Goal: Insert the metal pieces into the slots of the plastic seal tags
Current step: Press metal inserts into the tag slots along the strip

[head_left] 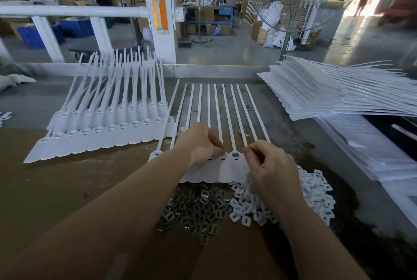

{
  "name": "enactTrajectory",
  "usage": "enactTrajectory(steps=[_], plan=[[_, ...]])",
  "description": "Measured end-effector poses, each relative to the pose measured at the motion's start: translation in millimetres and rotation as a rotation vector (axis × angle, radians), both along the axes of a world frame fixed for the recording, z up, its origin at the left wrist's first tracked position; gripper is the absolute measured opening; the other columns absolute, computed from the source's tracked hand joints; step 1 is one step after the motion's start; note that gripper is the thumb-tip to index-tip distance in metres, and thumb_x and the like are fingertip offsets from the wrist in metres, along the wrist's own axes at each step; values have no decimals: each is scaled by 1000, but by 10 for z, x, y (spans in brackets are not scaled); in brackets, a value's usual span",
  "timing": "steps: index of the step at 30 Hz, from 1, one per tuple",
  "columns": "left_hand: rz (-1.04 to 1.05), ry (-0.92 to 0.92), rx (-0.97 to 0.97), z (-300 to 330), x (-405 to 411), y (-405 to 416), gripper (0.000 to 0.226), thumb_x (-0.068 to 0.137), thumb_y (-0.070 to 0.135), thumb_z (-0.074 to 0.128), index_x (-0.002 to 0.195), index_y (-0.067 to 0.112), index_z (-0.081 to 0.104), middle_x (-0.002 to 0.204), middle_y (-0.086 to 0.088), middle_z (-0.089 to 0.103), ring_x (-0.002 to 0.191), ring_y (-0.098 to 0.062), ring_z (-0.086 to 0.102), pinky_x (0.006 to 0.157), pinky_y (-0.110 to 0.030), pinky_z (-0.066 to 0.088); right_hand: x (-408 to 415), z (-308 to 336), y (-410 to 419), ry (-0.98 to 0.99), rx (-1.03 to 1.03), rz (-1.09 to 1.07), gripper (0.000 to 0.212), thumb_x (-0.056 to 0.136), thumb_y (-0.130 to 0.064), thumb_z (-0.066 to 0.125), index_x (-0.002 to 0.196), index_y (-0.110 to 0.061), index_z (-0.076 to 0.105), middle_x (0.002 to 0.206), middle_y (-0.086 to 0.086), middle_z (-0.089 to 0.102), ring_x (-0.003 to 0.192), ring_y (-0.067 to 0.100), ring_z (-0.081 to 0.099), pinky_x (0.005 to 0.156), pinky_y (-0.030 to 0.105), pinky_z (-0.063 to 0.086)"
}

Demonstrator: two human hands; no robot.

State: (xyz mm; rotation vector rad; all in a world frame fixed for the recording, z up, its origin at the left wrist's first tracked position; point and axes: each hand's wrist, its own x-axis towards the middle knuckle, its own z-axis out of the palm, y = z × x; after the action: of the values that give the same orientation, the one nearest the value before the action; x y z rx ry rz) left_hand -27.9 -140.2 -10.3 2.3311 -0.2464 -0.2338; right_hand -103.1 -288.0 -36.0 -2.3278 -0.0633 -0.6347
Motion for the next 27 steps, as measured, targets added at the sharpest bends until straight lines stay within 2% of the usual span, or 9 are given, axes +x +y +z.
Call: enactTrajectory(steps=[3,5,9,11,14,17,20,24,27], plan=[[-12,-3,13,1,10,0,6,79,18,75,75,21,71,74,8,66,77,-11,61,63,-19,45,-10,21,-2,-28,17,-32,19,92,-23,55,77,-13,62,66,-4,58,63,10,52,56,26,41],[-24,-27,48,-1,8,-10,11,79,20,75,71,25,68,71,12,63,75,-8,59,62,-18,44,-21,39,-10,-47,40,-50,19,92,-23,55,78,-13,63,64,-4,58,62,11,52,55,29,42],[-48,-94,139,-19,-26,-39,18,81,23,72,67,30,62,71,16,59,82,-12,60,78,-29,51,-34,54,-24,-78,109,-83,19,92,-23,55,75,-14,61,60,-6,53,58,12,48,54,24,31],[-54,-98,105,-33,-35,-12,18,81,22,72,68,30,64,72,16,60,83,-12,61,78,-29,50,-31,54,-30,-88,128,-96,19,91,-22,56,75,-12,62,60,-5,54,59,13,48,56,24,29],[-43,-67,-5,-35,-57,67,7,85,18,69,82,24,71,80,12,65,87,-11,61,78,-24,47,-25,57,-35,-118,137,-113,17,91,-19,56,79,-10,65,63,-2,58,60,15,50,56,27,36],[-28,-86,-82,-11,-120,79,9,86,16,67,92,20,73,86,10,67,90,-9,63,85,-23,48,-14,60,-34,-147,157,-140,15,91,-17,57,81,-9,66,64,-3,58,61,13,52,58,31,44],[-137,-150,-77,58,-259,7,9,83,17,70,89,22,73,82,15,66,84,-3,62,82,-18,49,-4,62,-34,-152,186,-151,14,90,-17,58,80,-11,65,63,-5,57,61,11,51,58,29,41],[-362,-137,-39,126,-448,-129,9,80,20,73,88,24,75,84,15,68,77,3,60,71,-8,47,-15,63,-40,-147,214,-156,15,90,-18,58,76,-14,64,63,-7,58,62,9,53,57,25,40],[-446,-196,116,109,-522,-205,16,79,31,72,95,28,73,84,17,60,81,-1,54,76,-18,44,-18,59,-41,-139,210,-163,14,90,-19,58,77,-16,63,65,-10,58,64,7,54,58,23,40]])
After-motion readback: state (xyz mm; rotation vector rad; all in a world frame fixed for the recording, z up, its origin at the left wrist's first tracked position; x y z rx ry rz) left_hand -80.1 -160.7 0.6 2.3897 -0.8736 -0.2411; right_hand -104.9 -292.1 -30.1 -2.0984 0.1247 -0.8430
